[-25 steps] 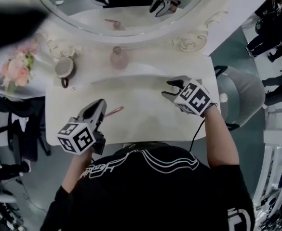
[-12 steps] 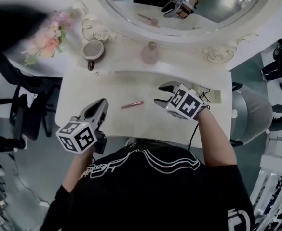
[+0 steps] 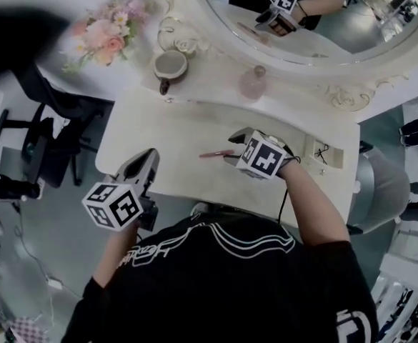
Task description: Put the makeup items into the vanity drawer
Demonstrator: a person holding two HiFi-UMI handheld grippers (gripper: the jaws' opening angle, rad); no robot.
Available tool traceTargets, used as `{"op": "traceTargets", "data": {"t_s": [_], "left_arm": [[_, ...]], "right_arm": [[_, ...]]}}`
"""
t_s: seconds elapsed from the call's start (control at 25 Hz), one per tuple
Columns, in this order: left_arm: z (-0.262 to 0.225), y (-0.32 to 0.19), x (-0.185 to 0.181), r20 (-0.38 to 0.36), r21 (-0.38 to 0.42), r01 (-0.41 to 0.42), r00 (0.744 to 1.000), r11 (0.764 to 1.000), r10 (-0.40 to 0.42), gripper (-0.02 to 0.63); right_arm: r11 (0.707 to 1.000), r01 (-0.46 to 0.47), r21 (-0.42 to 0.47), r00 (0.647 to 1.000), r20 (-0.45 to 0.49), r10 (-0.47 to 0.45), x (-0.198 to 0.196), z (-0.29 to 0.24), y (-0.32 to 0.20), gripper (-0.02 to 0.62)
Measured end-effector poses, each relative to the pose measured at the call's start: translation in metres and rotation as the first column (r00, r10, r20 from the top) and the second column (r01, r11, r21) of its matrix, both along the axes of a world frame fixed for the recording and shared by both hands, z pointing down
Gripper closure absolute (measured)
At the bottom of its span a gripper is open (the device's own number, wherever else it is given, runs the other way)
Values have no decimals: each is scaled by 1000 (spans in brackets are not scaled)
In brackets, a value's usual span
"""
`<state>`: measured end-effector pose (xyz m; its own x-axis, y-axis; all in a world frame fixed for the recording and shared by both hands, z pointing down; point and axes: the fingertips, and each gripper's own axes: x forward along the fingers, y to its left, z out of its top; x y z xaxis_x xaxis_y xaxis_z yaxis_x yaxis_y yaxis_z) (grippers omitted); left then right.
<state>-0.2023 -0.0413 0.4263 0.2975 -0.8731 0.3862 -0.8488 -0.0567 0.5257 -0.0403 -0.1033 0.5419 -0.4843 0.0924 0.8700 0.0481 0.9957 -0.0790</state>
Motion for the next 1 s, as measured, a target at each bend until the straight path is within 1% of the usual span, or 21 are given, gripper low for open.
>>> {"op": "traceTargets", "data": {"t_s": [0.28,0.48,0.72,0.92,1.0], "left_arm": [[5,17,-21,12,-22,52,999,998,-51,583],[8,25,-30,19,-34,76,997,997,-75,583],[12,29,-35,20,-41,83,996,996,-82,583],[13,31,-34,14,-44,82,997,996,-81,583],[12,32,-34,17,-46,84,996,995,-83,583]], "right_arm": [[996,88,5,994,-62,-88,-15,33,7,385],[993,115,-5,990,-79,-115,-18,45,11,393],[988,151,26,985,-88,-148,-23,51,9,459],[983,181,10,978,-103,-179,-21,52,15,516],[982,188,12,977,-103,-186,-22,52,16,522]]}}
